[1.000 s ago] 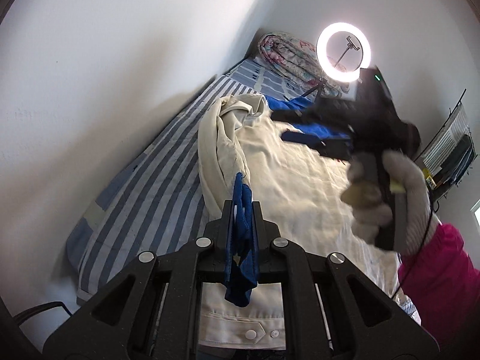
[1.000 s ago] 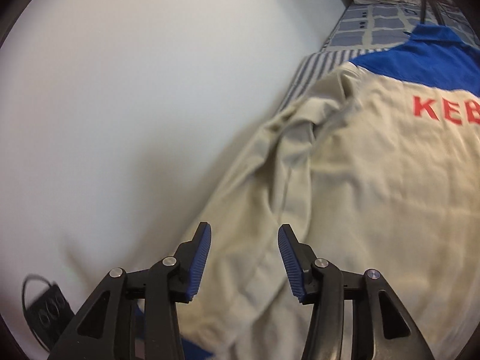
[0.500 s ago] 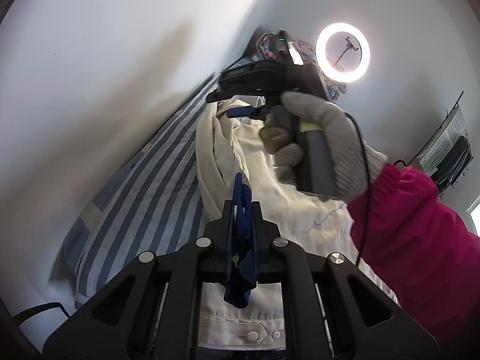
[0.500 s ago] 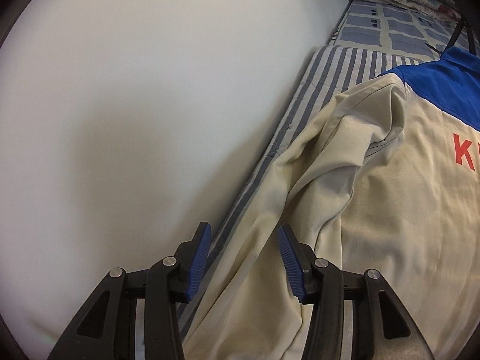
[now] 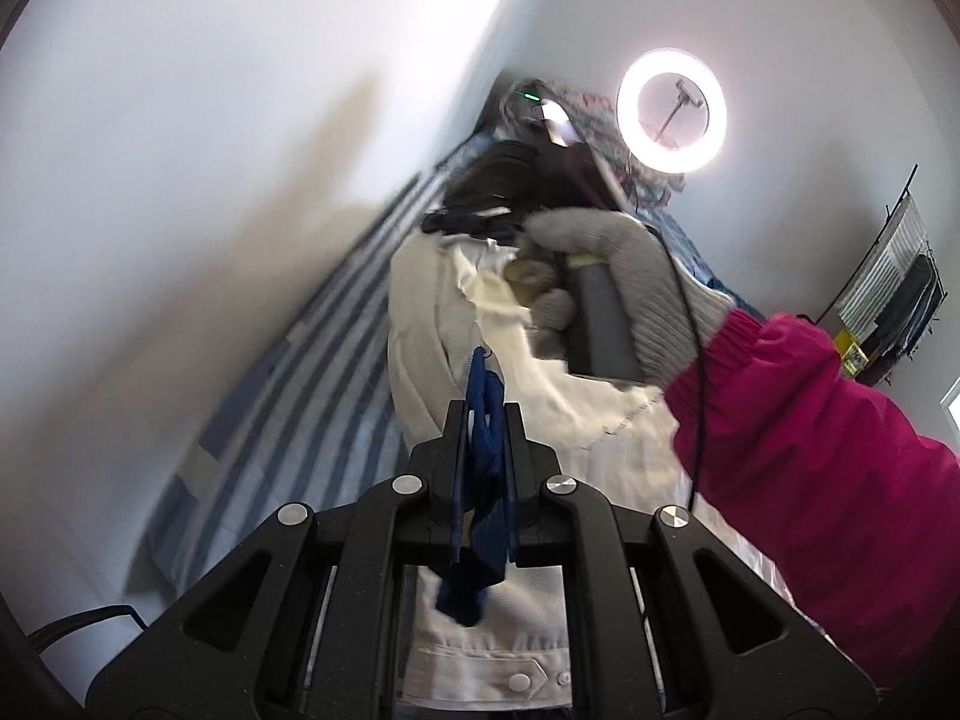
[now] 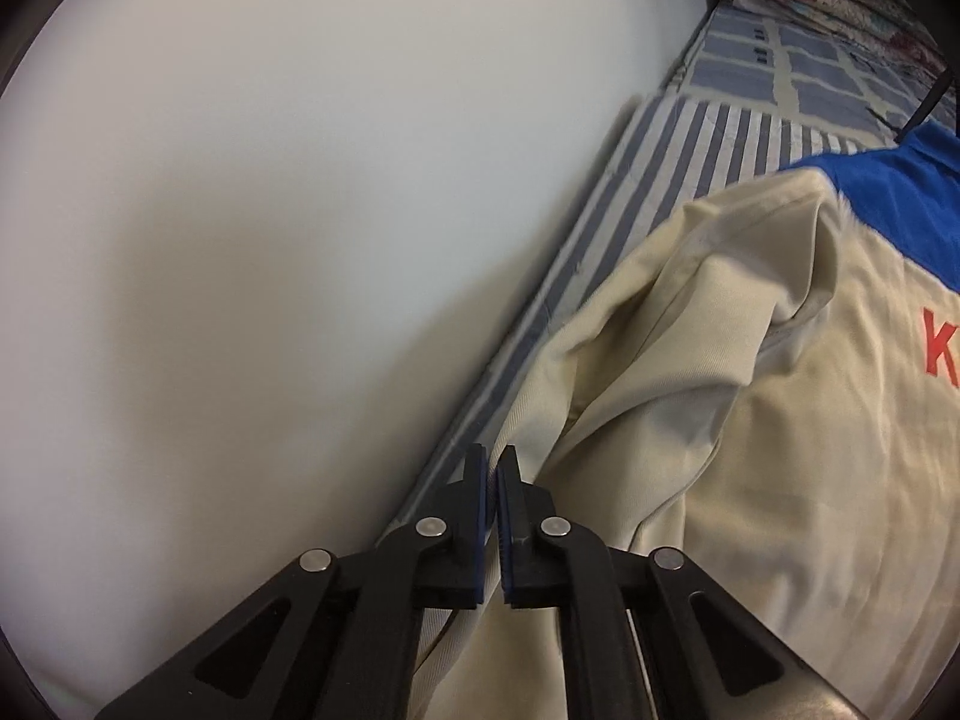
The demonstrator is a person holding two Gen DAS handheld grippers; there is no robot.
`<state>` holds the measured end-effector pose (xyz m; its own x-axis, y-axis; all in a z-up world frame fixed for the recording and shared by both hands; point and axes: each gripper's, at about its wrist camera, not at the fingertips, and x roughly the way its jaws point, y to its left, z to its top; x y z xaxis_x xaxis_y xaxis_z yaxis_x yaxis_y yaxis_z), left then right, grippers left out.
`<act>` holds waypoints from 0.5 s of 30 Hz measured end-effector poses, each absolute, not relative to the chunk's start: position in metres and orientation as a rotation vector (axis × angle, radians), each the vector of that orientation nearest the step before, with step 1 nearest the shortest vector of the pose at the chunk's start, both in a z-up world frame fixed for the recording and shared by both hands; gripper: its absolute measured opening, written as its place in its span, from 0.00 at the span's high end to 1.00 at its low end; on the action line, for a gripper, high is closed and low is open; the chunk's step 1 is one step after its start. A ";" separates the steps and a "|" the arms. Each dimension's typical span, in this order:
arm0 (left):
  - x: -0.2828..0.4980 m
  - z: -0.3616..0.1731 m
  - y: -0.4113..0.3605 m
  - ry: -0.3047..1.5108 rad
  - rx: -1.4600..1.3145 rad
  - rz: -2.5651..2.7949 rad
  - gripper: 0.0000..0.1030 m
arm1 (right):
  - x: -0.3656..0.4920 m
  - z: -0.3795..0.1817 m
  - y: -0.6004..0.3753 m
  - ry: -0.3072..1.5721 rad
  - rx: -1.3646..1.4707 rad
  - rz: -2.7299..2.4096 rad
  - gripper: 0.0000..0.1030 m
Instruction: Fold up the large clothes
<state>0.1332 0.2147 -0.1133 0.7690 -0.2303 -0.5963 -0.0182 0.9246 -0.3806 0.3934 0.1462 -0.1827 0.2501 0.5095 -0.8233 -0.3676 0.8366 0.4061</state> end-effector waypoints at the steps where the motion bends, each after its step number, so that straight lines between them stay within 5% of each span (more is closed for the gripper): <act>1: 0.130 -0.108 0.214 0.672 -0.372 -0.123 0.93 | 0.393 -0.174 0.138 1.158 0.168 0.607 1.00; 8: 0.106 -0.089 0.168 0.642 -0.210 -0.248 0.93 | 0.362 -0.125 0.043 1.039 0.334 0.642 1.00; 15: 0.088 -0.111 0.094 0.751 -0.026 -0.432 0.92 | 0.323 -0.167 -0.053 1.084 0.394 0.503 1.00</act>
